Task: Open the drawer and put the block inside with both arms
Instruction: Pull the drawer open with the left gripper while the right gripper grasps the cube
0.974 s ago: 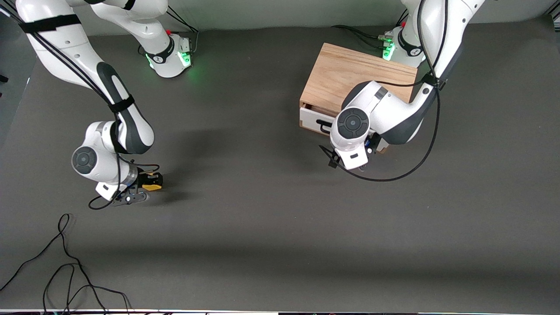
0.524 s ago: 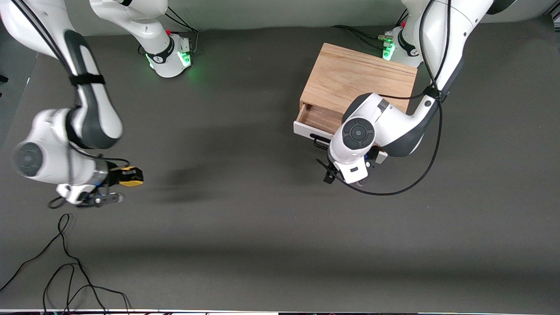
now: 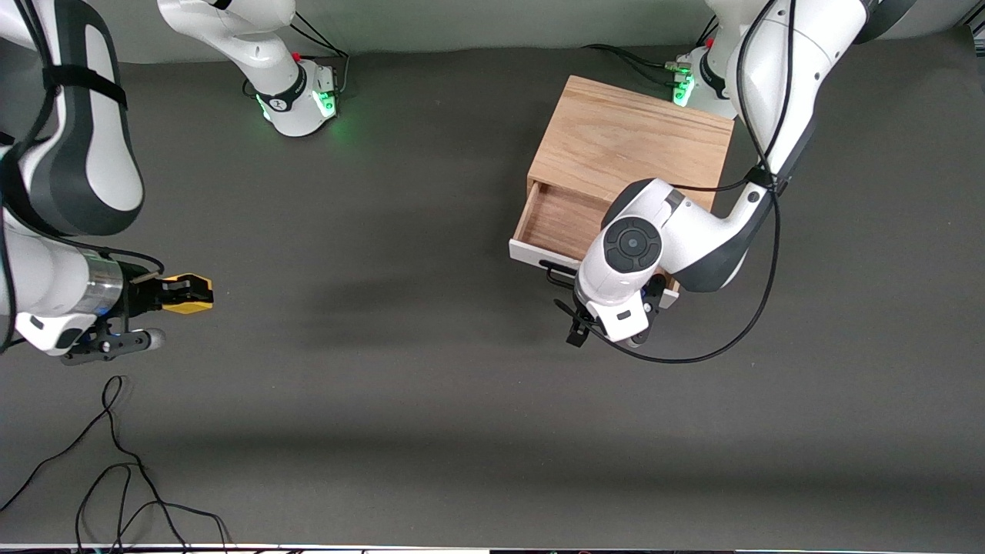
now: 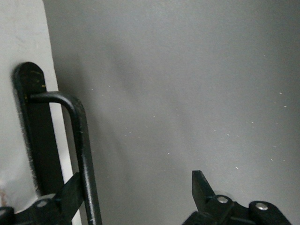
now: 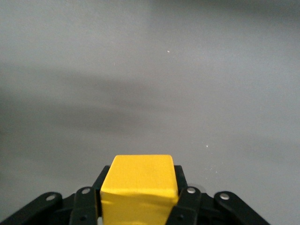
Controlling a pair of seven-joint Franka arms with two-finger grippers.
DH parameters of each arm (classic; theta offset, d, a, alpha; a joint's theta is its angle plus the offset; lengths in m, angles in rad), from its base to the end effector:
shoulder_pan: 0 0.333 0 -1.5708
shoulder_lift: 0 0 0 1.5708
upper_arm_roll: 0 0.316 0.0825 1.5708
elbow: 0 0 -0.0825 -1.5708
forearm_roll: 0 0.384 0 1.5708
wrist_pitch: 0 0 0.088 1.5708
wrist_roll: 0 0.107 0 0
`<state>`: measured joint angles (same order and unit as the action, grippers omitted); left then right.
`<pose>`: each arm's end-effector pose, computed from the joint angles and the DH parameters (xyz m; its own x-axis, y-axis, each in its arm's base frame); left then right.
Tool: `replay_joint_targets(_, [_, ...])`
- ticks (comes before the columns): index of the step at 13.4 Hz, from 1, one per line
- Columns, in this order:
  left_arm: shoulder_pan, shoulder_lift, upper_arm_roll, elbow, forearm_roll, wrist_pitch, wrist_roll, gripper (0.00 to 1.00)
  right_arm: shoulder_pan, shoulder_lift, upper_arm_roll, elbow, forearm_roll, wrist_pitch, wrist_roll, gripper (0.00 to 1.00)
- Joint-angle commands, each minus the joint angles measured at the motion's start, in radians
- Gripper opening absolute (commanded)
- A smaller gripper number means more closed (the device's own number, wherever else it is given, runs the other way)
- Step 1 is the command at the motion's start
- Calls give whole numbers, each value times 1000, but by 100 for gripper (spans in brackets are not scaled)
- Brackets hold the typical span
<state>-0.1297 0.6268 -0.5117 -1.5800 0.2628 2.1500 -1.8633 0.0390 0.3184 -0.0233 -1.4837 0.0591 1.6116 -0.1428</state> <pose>0.5928 -0.3637 0.3101 0.3928 0.9166 -0.0746 0.9194 -0.3931 0.0112 0.6359 0.0179 0.4780 0.9714 0.1548 -0.1802 0.1430 -0.9867 -0.0767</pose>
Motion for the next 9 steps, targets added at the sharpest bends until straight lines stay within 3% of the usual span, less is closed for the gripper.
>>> replay_joint_targets(1, [-25, 30, 15, 54, 29, 48, -33, 100, 24, 7, 11, 83, 21, -51, 97, 0])
replay_joint_targets(3, [-34, 34, 18, 60, 29, 63, -33, 100, 85, 13, 14, 115, 19, -55, 138, 0])
replay_joint_targets(9, [-30, 50, 25, 112, 46, 77, -33, 100, 310, 59, 16, 158, 21, -52, 544, 0])
